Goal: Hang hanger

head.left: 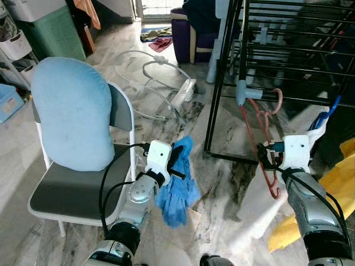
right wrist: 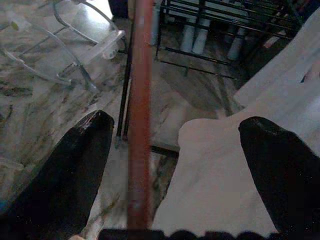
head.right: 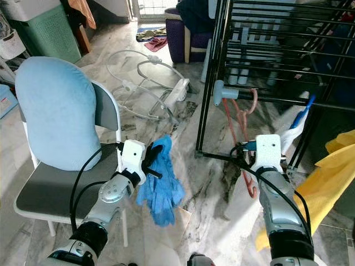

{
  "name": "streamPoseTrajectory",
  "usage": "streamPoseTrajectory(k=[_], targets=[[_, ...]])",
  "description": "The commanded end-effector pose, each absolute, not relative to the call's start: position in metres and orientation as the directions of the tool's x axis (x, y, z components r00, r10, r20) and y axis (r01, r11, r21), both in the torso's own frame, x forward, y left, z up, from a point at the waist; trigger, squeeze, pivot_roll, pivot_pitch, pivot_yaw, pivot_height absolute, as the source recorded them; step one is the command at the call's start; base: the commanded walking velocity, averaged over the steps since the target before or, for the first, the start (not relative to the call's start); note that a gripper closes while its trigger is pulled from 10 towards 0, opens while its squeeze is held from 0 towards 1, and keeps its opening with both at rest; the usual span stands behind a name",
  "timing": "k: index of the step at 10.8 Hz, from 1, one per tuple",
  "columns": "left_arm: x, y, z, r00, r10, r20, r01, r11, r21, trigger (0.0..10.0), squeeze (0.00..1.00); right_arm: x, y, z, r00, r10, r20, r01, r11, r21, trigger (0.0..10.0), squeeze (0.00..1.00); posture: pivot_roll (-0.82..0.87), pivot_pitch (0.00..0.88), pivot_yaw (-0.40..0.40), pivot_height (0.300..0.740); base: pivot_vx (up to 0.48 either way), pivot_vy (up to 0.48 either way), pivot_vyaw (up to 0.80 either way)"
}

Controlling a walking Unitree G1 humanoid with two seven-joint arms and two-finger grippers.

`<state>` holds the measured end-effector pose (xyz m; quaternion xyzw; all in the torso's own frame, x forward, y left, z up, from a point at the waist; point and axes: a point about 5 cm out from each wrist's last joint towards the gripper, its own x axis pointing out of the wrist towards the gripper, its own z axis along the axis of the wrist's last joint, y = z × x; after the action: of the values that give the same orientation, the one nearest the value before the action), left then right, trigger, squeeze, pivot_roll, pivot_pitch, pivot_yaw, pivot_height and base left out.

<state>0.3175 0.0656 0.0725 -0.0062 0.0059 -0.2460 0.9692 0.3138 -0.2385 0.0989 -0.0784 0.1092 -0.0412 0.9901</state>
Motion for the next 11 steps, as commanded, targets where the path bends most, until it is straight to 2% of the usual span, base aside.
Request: streamPoseTrajectory(k=[1, 4, 6, 7, 8, 11], targets=[[0.32, 0.065, 0.075, 0.875, -0.485, -0.011, 0.485, 0.875, 0.0, 10.0, 0.0, 0.317, -0.237, 0.106, 0.979, -0.082, -0.188, 0.049, 0.983, -0.178, 10.0, 0.01, -0.25, 0.098, 0.062, 0.74, 0.0, 0.0, 0.0], [0.319, 0.065, 0.074, 0.873, -0.488, -0.012, 0.488, 0.873, 0.001, 10.0, 0.0, 0.329, -0.234, 0.117, 0.984, -0.074, -0.165, 0.045, 0.984, -0.17, 10.0, 0.0, -0.25, 0.1, 0.065, 0.74, 0.0, 0.0, 0.0], [0.318, 0.064, 0.073, 0.871, -0.492, -0.013, 0.492, 0.871, 0.001, 10.0, 0.0, 0.335, -0.227, 0.121, 0.985, -0.081, -0.155, 0.063, 0.991, -0.114, 10.0, 0.0, -0.24, 0.1, 0.065, 0.74, 0.0, 0.0, 0.0], [0.318, 0.064, 0.073, 0.87, -0.492, -0.014, 0.493, 0.87, 0.001, 10.0, 0.0, 0.337, -0.222, 0.122, 0.985, -0.075, -0.153, 0.059, 0.993, -0.106, 4.5, 0.0, -0.24, 0.101, 0.065, 0.74, 0.0, 0.0, 0.0], [0.317, 0.064, 0.073, 0.869, -0.494, -0.014, 0.494, 0.87, 0.001, 10.0, 0.0, 0.339, -0.215, 0.122, 0.986, -0.062, -0.154, 0.048, 0.994, -0.096, 0.0, 0.0, -0.24, 0.102, 0.065, 0.74, 0.0, 0.0, 0.0], [0.317, 0.063, 0.072, 0.869, -0.494, -0.019, 0.494, 0.869, -0.001, 10.0, 0.0, 0.337, -0.2, 0.115, 0.978, -0.06, -0.201, 0.042, 0.995, -0.091, 0.0, 0.0, -0.24, 0.105, 0.06, 0.74, 0.0, 0.0, 0.0]])
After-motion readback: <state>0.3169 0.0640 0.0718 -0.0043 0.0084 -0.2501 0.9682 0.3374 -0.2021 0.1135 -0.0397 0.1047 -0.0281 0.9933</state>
